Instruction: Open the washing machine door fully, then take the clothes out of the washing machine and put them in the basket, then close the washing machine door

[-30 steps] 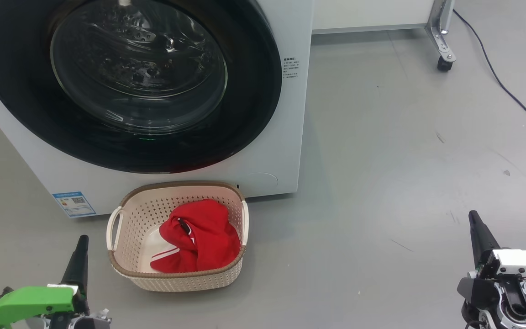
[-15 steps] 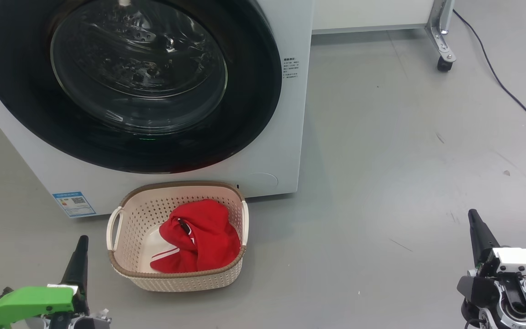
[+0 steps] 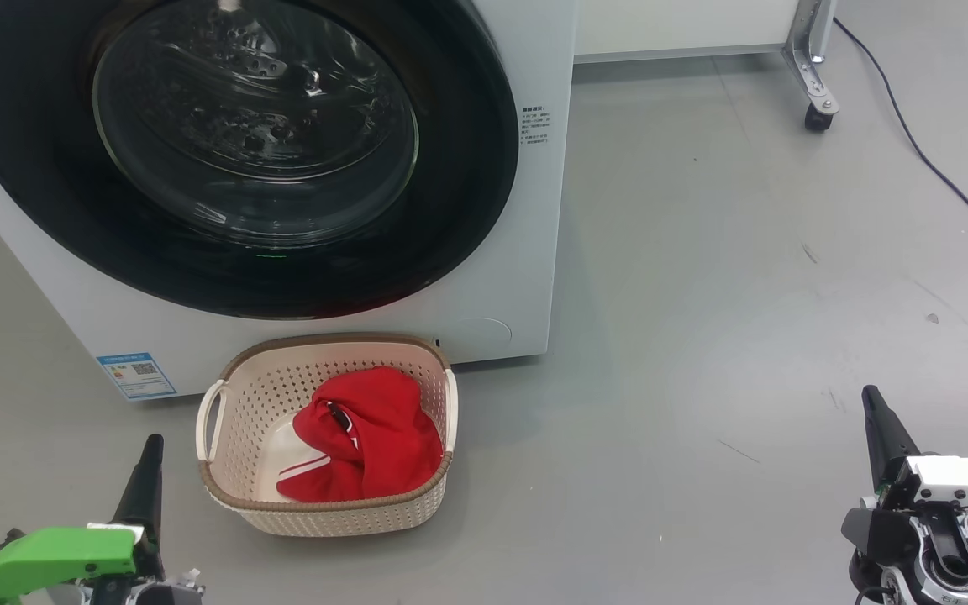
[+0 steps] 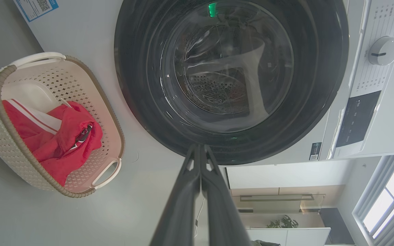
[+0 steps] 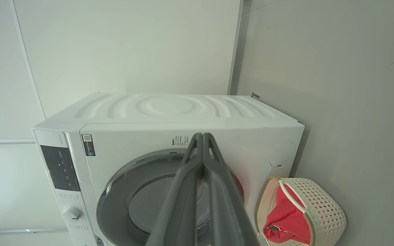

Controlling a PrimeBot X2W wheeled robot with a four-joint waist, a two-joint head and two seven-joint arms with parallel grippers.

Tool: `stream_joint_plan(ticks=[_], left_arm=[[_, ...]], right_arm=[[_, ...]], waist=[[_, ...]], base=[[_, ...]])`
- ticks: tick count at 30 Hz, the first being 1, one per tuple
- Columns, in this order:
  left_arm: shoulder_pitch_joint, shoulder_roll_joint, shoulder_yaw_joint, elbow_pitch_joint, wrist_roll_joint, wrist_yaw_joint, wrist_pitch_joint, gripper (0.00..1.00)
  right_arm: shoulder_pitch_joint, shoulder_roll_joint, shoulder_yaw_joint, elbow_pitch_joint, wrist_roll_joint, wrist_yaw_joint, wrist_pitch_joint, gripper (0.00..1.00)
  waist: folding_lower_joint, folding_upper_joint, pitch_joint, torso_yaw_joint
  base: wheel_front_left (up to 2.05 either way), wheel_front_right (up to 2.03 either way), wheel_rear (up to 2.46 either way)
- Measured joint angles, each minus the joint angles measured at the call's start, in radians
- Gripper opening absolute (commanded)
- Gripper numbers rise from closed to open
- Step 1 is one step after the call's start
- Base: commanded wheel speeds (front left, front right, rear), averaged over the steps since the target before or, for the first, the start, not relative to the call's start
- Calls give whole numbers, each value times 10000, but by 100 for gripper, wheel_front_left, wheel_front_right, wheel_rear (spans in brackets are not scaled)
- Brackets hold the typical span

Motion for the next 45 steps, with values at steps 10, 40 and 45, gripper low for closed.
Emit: stream_joint_plan(ticks=[10, 40, 45], left_arm=[[-4, 0, 8, 21, 0, 0, 0, 0], [-46, -2, 31, 56, 0, -2, 27, 0], [-50, -2, 36, 58, 0, -2, 29, 0]], right_arm=[[-4, 2, -17, 23, 0, 2, 0, 0], [-10, 10, -46, 77, -2, 29, 15, 0], [-10, 12, -52, 90, -2, 31, 19, 0]], waist=[[0, 0, -1, 0], [0, 0, -3, 0], [0, 0, -4, 0]], base=[[0, 0, 0], [0, 0, 0], [0, 0, 0]])
